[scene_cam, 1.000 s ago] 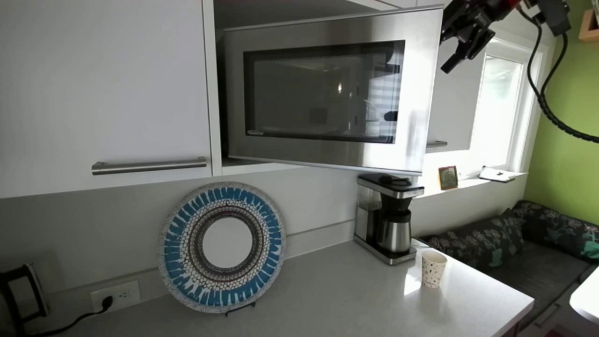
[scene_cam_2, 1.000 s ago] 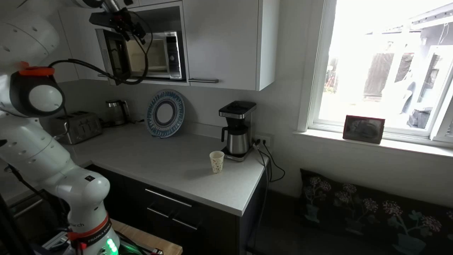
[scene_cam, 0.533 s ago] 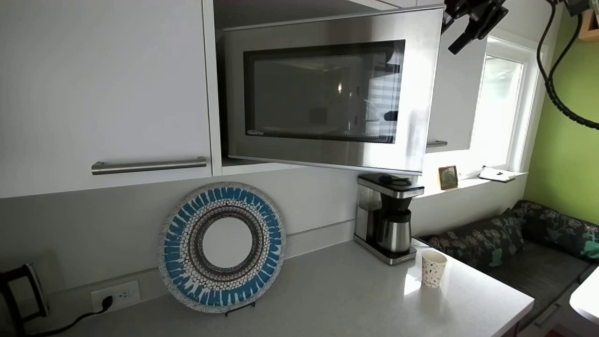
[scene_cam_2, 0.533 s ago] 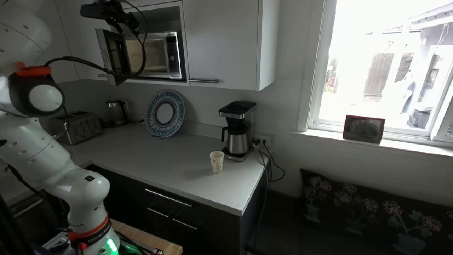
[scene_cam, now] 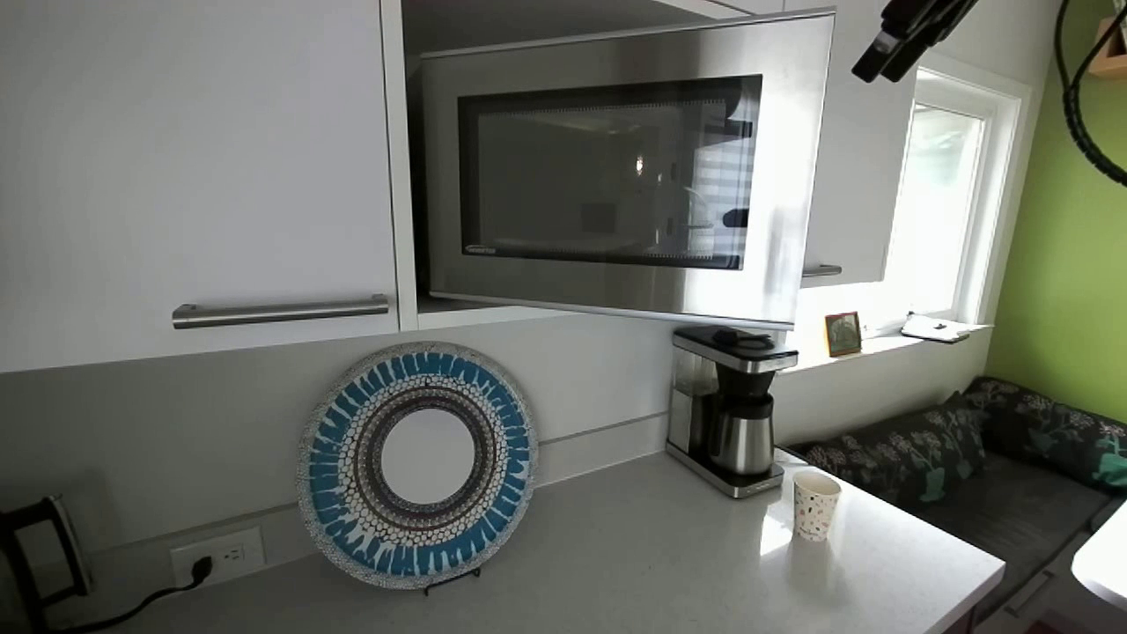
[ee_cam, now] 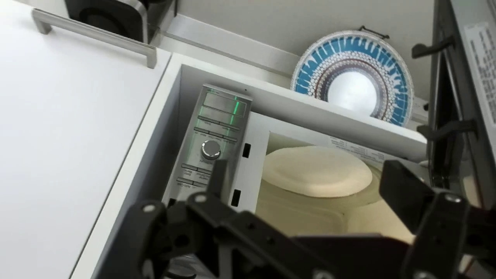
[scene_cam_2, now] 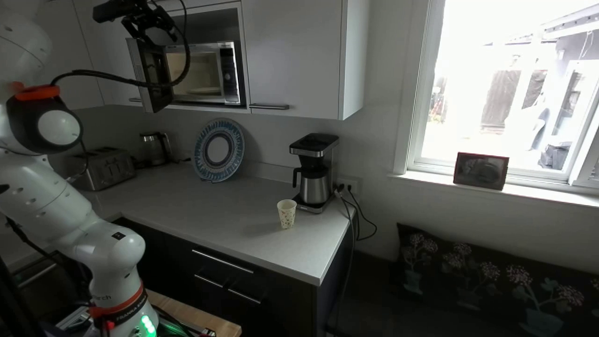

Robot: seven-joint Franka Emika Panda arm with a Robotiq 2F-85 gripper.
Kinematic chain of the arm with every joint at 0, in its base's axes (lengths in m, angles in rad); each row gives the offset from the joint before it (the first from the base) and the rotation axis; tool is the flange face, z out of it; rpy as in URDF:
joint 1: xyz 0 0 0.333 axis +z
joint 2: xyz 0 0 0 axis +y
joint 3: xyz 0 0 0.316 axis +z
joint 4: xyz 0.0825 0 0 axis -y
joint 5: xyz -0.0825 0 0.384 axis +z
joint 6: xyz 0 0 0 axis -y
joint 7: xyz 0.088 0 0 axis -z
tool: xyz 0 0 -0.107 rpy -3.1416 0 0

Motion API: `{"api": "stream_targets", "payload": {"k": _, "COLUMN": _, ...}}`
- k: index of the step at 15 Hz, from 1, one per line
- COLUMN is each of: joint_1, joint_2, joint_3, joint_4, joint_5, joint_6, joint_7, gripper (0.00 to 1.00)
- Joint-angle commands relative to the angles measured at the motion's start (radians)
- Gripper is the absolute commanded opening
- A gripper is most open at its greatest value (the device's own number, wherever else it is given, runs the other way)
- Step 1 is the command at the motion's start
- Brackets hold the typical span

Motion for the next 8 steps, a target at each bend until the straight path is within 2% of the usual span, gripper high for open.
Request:
{"api": "stream_targets", "payload": {"k": 1, "joint_1": -0.014, "joint_2": -0.025, "joint_3": 0.071, "joint_4": 0.033, "joint_5": -0.145, "joint_6": -0.105, "joint_7": -0.115, "gripper": 1.00}}
{"api": "stream_targets", "payload": {"k": 4, "joint_1": -0.013, "joint_2": -0.047, "joint_3": 0.126, "joint_4": 0.005, "joint_5": -0.257, "joint_6": -0.153, "joint_7": -0.219, "gripper": 1.00}}
{"api": "stream_targets", "payload": {"k": 5, "joint_1": 0.006, "joint_2": -0.035, "joint_3": 0.123, "joint_4": 0.022, "joint_5": -0.226, "joint_6": -0.180, "joint_7": -0.229, "gripper": 1.00}}
{"api": "stream_targets", "payload": {"k": 6, "joint_1": -0.002, "joint_2": -0.035, "joint_3": 0.109, "joint_4": 0.010, "joint_5": -0.206, "joint_6": -0.143, "joint_7": -0.182, "gripper": 1.00}}
{"api": "stream_targets", "payload": {"k": 8, "joint_1": -0.001, "joint_2": -0.037, "joint_3": 0.123, "joint_4": 0.010, "joint_5": -0.206, "joint_6": -0.159, "joint_7": -0.202, "gripper": 1.00}}
